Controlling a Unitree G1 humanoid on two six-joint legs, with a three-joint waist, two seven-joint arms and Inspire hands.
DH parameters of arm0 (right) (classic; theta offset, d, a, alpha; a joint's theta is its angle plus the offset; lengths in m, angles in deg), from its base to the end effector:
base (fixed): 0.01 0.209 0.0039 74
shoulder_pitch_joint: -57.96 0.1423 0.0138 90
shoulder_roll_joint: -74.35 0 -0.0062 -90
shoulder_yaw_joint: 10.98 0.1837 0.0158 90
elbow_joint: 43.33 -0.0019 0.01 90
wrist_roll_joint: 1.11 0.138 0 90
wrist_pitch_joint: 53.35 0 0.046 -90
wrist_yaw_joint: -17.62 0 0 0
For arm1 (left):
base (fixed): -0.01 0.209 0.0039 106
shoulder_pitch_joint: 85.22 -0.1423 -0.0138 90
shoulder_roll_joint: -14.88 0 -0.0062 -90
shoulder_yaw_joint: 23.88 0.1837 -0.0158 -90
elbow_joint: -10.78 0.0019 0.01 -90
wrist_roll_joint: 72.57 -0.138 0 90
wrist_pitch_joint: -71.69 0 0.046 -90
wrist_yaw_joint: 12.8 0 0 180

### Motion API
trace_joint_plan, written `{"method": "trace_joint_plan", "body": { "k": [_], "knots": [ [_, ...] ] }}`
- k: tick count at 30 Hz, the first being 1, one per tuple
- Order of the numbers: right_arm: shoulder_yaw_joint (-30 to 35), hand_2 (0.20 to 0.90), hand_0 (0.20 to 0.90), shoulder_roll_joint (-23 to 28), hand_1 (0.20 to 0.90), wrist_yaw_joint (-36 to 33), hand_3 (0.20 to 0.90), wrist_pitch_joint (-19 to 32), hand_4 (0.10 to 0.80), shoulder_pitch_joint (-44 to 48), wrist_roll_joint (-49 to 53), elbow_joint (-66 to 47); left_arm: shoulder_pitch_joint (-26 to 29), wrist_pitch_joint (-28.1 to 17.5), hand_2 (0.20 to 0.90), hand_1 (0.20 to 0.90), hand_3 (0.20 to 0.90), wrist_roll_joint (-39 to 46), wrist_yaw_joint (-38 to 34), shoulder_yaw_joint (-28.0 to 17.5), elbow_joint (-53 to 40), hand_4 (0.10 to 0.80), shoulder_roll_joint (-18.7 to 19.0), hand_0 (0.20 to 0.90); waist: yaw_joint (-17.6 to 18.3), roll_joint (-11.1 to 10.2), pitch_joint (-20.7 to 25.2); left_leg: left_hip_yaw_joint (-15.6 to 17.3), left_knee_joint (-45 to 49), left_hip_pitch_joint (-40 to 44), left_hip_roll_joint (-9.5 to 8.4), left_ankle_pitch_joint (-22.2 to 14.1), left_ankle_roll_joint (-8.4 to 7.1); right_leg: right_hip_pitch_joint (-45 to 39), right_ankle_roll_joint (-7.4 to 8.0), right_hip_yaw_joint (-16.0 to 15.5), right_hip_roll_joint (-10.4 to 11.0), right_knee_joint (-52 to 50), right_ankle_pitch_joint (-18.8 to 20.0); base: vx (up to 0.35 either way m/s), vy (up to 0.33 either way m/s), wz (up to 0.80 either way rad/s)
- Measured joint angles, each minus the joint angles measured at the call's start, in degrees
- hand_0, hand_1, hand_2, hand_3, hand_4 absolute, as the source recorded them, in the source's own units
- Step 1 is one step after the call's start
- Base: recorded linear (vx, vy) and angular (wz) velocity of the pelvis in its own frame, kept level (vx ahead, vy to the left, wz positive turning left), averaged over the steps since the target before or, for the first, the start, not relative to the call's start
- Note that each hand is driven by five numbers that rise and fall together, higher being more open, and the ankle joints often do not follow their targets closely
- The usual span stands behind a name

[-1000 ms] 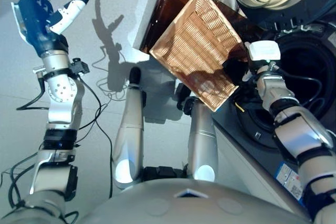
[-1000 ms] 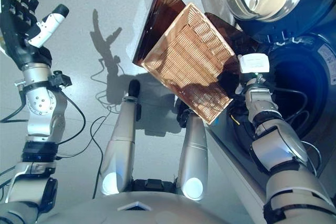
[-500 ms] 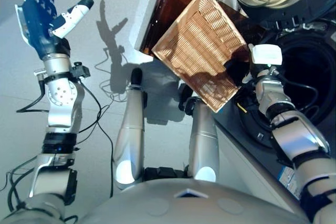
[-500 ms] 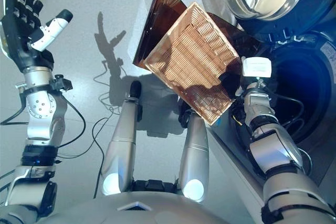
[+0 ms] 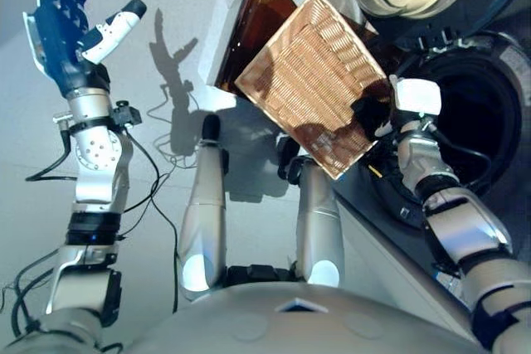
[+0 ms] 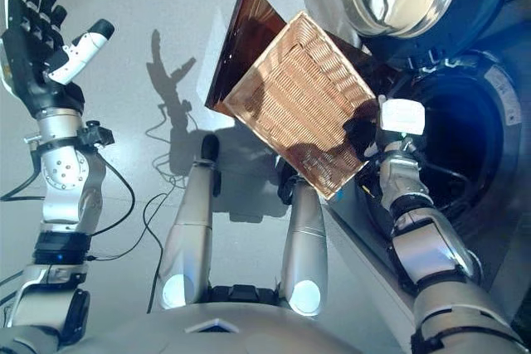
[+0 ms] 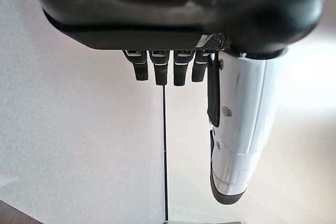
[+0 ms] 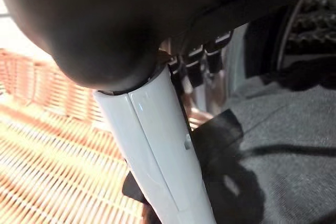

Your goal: Pick up the clothes and place them into the washing machine

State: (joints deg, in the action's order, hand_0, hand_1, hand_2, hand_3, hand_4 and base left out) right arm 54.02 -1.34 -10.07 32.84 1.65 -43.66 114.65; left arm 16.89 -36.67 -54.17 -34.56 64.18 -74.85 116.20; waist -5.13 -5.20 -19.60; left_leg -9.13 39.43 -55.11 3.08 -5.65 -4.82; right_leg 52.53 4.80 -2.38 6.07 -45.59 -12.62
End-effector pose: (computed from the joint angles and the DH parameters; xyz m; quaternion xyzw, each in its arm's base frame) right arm 0.2641 -0.2759 0.0101 -0.7207 0.1478 -0.0735 0.6733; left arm 0.2384 0.2341 0.1156 0.0296 -0.2425 0.1801 0.9528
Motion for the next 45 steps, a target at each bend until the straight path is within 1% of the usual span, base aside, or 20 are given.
{"method": "trace_joint_plan", "body": {
  "k": [1,3,4,6,7,8,9,10,12,16,19,24,29,33,36,37,39,45],
  "knots": [
    [0.50,0.900,0.900,-0.27,0.900,-0.23,0.900,0.39,0.800,-0.85,0.47,-0.52,-0.29,-0.07,0.900,0.900,0.900,-0.20,-0.32,-0.12,0.01,0.800,-0.06,0.900,0.14,-0.36,0.28,-0.42,-1.00,0.40,-0.05,0.62,-0.13,-0.40,0.02,-0.22,-0.08,0.96,0.40,-0.101,-0.001,0.04],
    [0.99,0.900,0.900,-0.64,0.900,-0.54,0.900,0.88,0.800,-1.25,1.55,-1.07,-0.84,-0.09,0.900,0.900,0.900,-0.20,-0.93,-0.26,0.01,0.800,-0.07,0.900,0.87,-0.74,0.44,-0.48,-2.27,1.01,0.19,0.04,-0.15,-1.15,-0.37,-0.30,-0.04,2.05,-0.25,-0.036,-0.009,0.02],
    [1.08,0.900,0.900,-0.88,0.900,-0.93,0.900,1.42,0.800,-2.47,2.57,-2.37,-1.56,-0.13,0.900,0.900,0.900,-0.24,-1.00,-0.32,0.24,0.800,-0.21,0.900,1.26,-1.30,0.78,-0.55,-2.93,1.93,0.14,1.15,-0.32,-1.71,-0.14,-0.32,-0.31,2.60,0.72,0.062,-0.027,-0.03],
    [2.37,0.900,0.900,-1.04,0.900,-1.03,0.900,1.85,0.800,-4.52,3.24,-5.36,-2.26,-0.20,0.900,0.900,0.900,-0.26,-1.04,-0.48,0.33,0.800,-0.72,0.900,1.59,-1.37,0.80,-0.53,-4.69,3.35,0.28,1.34,-0.28,-3.13,-0.14,-0.36,-0.41,4.01,0.78,0.062,-0.024,0.02],
    [3.53,0.900,0.900,-1.22,0.900,-1.10,0.900,2.19,0.800,-7.10,4.24,-8.63,-2.37,-0.22,0.900,0.900,0.900,-0.28,-1.12,-0.80,0.34,0.800,-1.57,0.900,1.55,-1.51,0.87,-0.53,-6.49,4.84,0.19,2.09,-0.23,-4.39,-0.02,-0.41,-0.35,5.31,1.25,0.046,-0.020,0.07],
    [3.39,0.900,0.900,-1.32,0.900,-1.24,0.900,2.83,0.800,-8.08,4.56,-8.99,-2.61,-0.27,0.900,0.900,0.900,-0.29,-1.23,-1.00,0.32,0.800,-1.71,0.900,1.62,-1.75,1.12,-0.48,-7.16,5.46,0.21,2.42,-0.39,-4.87,-0.05,-0.41,-0.34,5.82,1.31,0.074,-0.028,0.08],
    [3.72,0.900,0.900,-1.25,0.900,-0.57,0.900,2.66,0.800,-10.66,4.83,-13.56,-2.89,-0.33,0.900,0.900,0.900,-0.74,-1.28,-1.67,0.32,0.800,-1.91,0.900,2.30,-1.92,1.20,-0.52,-8.65,6.73,0.34,2.34,-0.22,-6.15,-0.10,-0.44,-0.40,6.80,1.31,0.062,-0.027,0.02],
    [3.72,0.900,0.900,-1.26,0.900,-0.76,0.900,3.08,0.800,-13.47,4.80,-17.14,-3.48,-0.37,0.900,0.900,0.900,-0.69,-1.73,-2.57,0.33,0.800,-1.95,0.900,2.54,-2.46,2.32,-0.52,-10.02,7.44,0.40,3.00,-0.35,-6.47,-0.22,-0.51,-0.45,7.84,1.66,0.070,-0.016,0.01],
    [3.99,0.900,0.900,-1.44,0.900,-0.42,0.900,3.86,0.800,-16.17,4.80,-20.40,-3.54,-0.37,0.900,0.900,0.900,-0.68,-2.17,-3.64,0.78,0.800,-2.35,0.900,2.87,-2.56,2.40,-0.50,-11.58,9.47,1.01,3.63,-0.62,-8.64,-0.27,-0.62,-0.82,9.95,2.48,0.080,-0.016,-0.08],
    [3.96,0.900,0.900,-1.93,0.900,0.85,0.900,3.90,0.800,-17.47,4.90,-21.18,-3.46,-0.41,0.900,0.900,0.900,-0.69,-1.91,-3.63,0.95,0.800,-3.61,0.900,2.99,-2.82,3.00,-0.52,-15.05,13.61,1.32,4.34,-0.75,-12.57,-0.32,-1.01,-1.17,13.04,3.05,0.059,0.002,-0.01],
    [3.97,0.900,0.900,-1.79,0.900,1.62,0.900,3.90,0.800,-17.51,5.23,-22.30,-3.38,-0.46,0.900,0.900,0.900,-0.67,-1.98,-3.69,0.96,0.800,-3.97,0.900,3.09,-2.84,3.70,-0.57,-18.08,14.48,1.36,5.80,-0.71,-13.19,-0.26,-1.22,-1.14,15.32,4.02,0.018,0.019,0.03],
    [3.41,0.900,0.900,-1.83,0.900,2.55,0.900,4.18,0.800,-17.21,4.85,-24.18,-3.37,-0.46,0.900,0.900,0.900,-0.68,-2.16,-3.71,1.18,0.800,-4.01,0.900,2.72,-2.80,3.72,-0.67,-18.60,14.63,1.21,6.08,-0.55,-13.72,-0.13,-1.50,-1.04,16.03,4.40,0.011,-0.004,0.03],
    [2.80,0.900,0.900,-1.84,0.900,2.85,0.900,5.03,0.800,-17.08,4.25,-21.90,-3.36,-0.46,0.900,0.900,0.900,-0.68,-3.03,-3.75,1.63,0.800,-4.01,0.900,2.36,-2.75,3.68,-0.72,-18.45,14.68,1.24,6.07,-0.57,-13.81,-0.21,-1.79,-1.08,15.91,4.28,-0.003,-0.017,0.01],
    [1.98,0.900,0.900,-2.22,0.900,2.73,0.900,4.79,0.800,-16.80,2.80,-14.74,-3.72,-0.47,0.900,0.900,0.900,-0.69,-3.41,-4.16,1.87,0.800,-4.02,0.900,1.77,-2.51,3.57,-0.71,-18.61,14.31,1.30,5.89,-0.98,-13.07,-0.38,-1.70,-1.10,15.58,3.96,-0.007,-0.006,-0.01],
    [1.97,0.900,0.900,-2.14,0.900,2.75,0.900,3.63,0.800,-17.18,2.61,-12.69,-4.02,-0.47,0.900,0.900,0.900,-0.66,-3.86,-4.51,1.87,0.800,-4.03,0.900,2.03,-1.90,3.46,-0.73,-18.07,12.78,1.32,5.91,-1.03,-11.52,-0.46,-1.64,-1.10,14.82,3.91,-0.009,-0.012,0.00],
    [1.97,0.900,0.900,-2.13,0.900,2.75,0.900,3.61,0.800,-17.24,2.59,-12.28,-4.02,-0.47,0.900,0.900,0.900,-0.68,-3.95,-4.55,1.87,0.800,-4.02,0.900,2.05,-1.80,3.44,-0.74,-17.84,12.25,1.33,6.04,-1.21,-10.87,-0.47,-1.64,-1.19,14.53,3.92,-0.029,-0.040,-0.01],
    [1.63,0.900,0.900,-2.19,0.900,2.73,0.900,3.71,0.800,-17.02,2.56,-11.28,-3.92,-0.46,0.900,0.900,0.900,-0.69,-4.30,-4.53,1.87,0.800,-4.04,0.900,2.37,-1.34,3.34,-1.06,-17.14,10.48,1.34,6.30,-1.06,-9.03,-0.61,-1.71,-1.26,13.47,3.85,-0.022,-0.049,0.00],
    [-0.32,0.900,0.900,-2.25,0.900,2.65,0.900,3.76,0.800,-15.96,2.56,-8.91,-3.89,-0.46,0.900,0.900,0.900,-0.73,-4.44,-4.51,1.87,0.800,-4.08,0.900,2.37,-0.78,2.99,-1.81,-16.23,9.75,2.03,6.09,-1.55,-8.91,-1.25,-2.77,-1.78,12.80,3.45,-0.002,-0.057,0.03]
  ]
}}
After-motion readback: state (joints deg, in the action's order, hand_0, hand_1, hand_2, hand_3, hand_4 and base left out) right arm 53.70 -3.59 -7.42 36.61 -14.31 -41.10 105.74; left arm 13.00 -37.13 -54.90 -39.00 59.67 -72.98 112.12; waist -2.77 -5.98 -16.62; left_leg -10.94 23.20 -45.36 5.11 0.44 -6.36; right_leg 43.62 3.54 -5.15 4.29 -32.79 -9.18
